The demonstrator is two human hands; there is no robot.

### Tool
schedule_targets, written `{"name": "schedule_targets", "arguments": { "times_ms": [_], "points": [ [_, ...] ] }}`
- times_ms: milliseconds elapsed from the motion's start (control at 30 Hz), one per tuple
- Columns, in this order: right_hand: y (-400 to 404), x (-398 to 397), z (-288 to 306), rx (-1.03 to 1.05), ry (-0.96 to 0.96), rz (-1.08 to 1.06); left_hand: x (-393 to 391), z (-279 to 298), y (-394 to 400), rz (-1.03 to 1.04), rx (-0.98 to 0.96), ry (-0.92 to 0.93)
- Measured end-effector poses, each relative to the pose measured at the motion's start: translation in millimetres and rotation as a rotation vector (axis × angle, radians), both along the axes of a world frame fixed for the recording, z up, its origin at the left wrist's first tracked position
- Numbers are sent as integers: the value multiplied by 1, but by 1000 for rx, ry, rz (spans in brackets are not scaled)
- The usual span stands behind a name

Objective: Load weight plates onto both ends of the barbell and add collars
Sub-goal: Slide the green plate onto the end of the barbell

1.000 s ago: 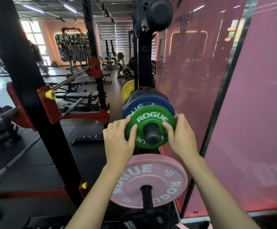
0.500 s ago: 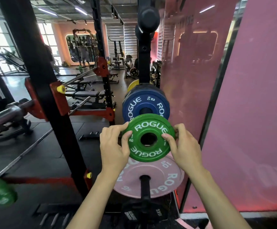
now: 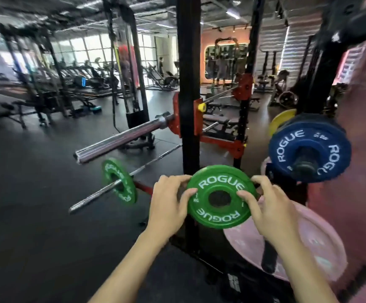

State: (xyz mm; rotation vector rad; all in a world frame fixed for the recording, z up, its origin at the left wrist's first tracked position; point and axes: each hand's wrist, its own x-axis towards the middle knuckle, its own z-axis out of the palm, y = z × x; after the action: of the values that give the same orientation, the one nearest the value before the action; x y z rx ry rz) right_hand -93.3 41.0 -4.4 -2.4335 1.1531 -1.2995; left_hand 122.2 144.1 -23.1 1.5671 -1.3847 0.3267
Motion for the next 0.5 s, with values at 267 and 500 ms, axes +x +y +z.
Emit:
{"name": "schedule_targets", "arguments": {
  "times_ms": [267, 500],
  "points": [
    [41, 143, 1, 3, 40, 211, 119, 4, 84, 240, -73, -28],
    [82, 285, 13, -22, 92, 223, 248, 5, 128, 309, -138, 54]
  ]
}}
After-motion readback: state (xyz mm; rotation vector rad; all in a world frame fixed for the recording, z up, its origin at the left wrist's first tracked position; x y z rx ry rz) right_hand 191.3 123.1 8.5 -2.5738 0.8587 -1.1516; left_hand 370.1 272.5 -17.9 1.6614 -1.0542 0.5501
